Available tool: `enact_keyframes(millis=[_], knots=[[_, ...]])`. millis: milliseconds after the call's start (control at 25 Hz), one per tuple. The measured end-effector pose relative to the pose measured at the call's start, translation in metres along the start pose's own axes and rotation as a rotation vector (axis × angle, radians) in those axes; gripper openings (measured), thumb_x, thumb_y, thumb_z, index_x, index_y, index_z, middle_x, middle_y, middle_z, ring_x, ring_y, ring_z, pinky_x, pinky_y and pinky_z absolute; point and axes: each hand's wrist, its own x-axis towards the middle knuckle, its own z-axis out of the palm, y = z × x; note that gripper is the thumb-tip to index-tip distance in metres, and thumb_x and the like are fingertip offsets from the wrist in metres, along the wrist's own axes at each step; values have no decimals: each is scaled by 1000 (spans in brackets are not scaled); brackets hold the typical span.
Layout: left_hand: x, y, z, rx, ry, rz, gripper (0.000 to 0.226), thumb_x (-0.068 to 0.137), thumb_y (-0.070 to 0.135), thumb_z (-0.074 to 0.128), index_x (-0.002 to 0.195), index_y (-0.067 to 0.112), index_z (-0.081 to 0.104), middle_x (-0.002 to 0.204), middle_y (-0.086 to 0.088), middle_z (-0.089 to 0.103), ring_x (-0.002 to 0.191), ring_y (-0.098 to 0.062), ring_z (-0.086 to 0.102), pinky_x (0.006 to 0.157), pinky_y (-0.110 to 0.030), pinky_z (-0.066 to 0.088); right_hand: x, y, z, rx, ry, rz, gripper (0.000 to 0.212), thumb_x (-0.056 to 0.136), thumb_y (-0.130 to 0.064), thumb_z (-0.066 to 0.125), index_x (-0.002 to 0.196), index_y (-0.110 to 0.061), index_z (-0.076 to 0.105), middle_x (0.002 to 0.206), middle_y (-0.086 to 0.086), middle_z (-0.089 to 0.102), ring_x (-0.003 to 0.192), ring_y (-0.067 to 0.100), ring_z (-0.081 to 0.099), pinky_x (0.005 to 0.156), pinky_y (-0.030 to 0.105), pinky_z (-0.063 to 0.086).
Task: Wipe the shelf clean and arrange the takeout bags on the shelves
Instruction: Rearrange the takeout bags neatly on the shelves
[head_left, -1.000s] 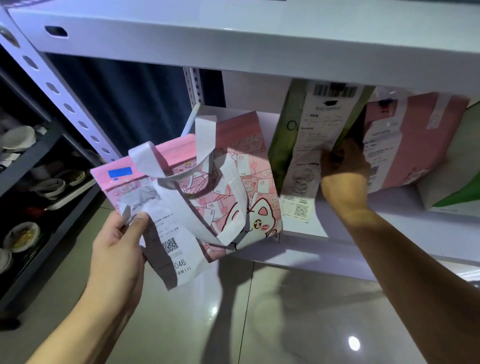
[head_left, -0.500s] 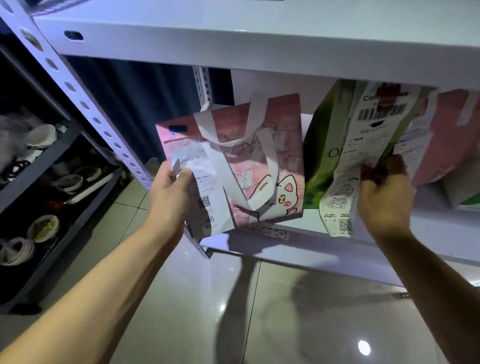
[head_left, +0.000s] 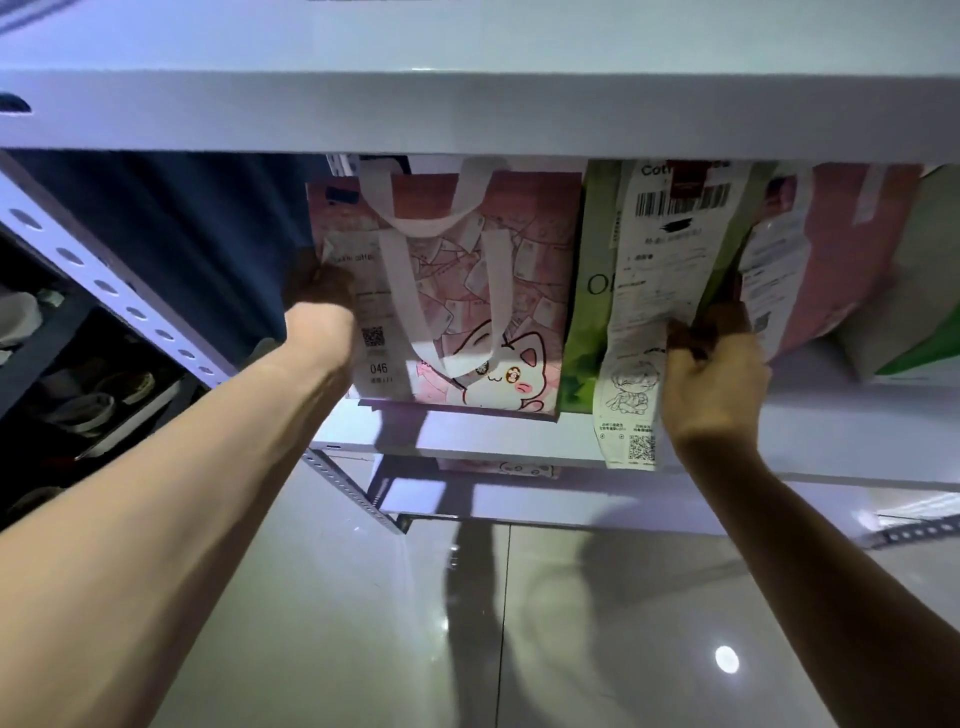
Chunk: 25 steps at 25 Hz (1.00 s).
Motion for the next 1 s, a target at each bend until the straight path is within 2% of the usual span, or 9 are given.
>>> enact_keyframes(millis=[80, 120, 240, 360, 480, 560, 680, 800, 1000], knots=[[4, 5, 4, 74, 17, 60, 17, 94, 2, 44, 94, 17, 53, 92, -10, 61, 85, -24, 55, 74, -36, 47, -5, -5, 8, 22, 18, 19, 22, 102, -19, 51, 122, -13, 56, 105, 6, 67, 88, 23, 58, 94, 36, 52], [4, 6, 3, 103, 2, 66, 16, 95, 4, 44, 96, 18, 52, 99, -10, 60, 88, -24, 56, 75, -34, 50, -8, -7, 10, 25, 27, 20, 24, 102, -20, 50, 124, -13, 55, 105, 5, 65, 89, 23, 58, 93, 34, 51], [-9, -7, -10, 265, -69, -22, 5, 98, 23, 52, 103, 22, 54, 118, -9, 61, 93, -22, 54, 67, -20, 46, -13, -10, 13, 20, 20, 51, 27, 102, -23, 50, 128, -14, 53, 113, 10, 67, 97, 30, 65, 92, 32, 54], [-28, -21, -23, 335, -24, 89, 45, 83, 15, 54, 127, 9, 51, 126, -22, 60, 101, -37, 60, 84, -42, 53, -19, -14, 10, 32, -3, 94, 25, 101, -31, 51, 125, -22, 50, 116, 6, 67, 100, 27, 67, 93, 43, 58], [-57, -25, -29, 453, -20, 162, 39, 81, 19, 56, 118, 12, 48, 123, -17, 56, 107, -35, 57, 95, -51, 49, -26, -17, 5, 17, 12, 81, 20, 100, -32, 51, 119, -26, 50, 114, 3, 68, 99, 25, 67, 91, 44, 58], [-76, -31, -34, 473, -40, 260, 36, 81, 16, 57, 115, 14, 46, 127, -13, 51, 109, -25, 52, 96, -50, 47, -30, -17, 1, 34, -1, 60, 19, 100, -31, 51, 118, -26, 50, 116, 2, 67, 102, 24, 67, 91, 45, 58], [-102, -32, -32, 496, -90, 340, 57, 88, 12, 60, 141, 23, 40, 147, -5, 36, 115, -3, 38, 105, -34, 35, -34, -11, -7, 52, -21, 34, 25, 100, -26, 51, 124, -20, 50, 120, 4, 66, 105, 25, 66, 91, 46, 58], [-129, -36, -16, 604, -256, 447, 64, 90, 4, 61, 147, 20, 40, 150, -8, 37, 132, -19, 39, 111, -37, 35, -33, -1, -15, 60, -12, 25, 25, 98, -20, 51, 123, -15, 53, 113, 6, 67, 100, 26, 66, 87, 46, 57], [-168, -36, 11, 611, -381, 430, 55, 91, 6, 59, 139, 30, 50, 140, 0, 46, 124, -21, 49, 103, -42, 44, -26, 12, -30, 115, -23, -7, 24, 94, -12, 52, 118, -14, 56, 104, 7, 68, 94, 26, 65, 84, 47, 56]])
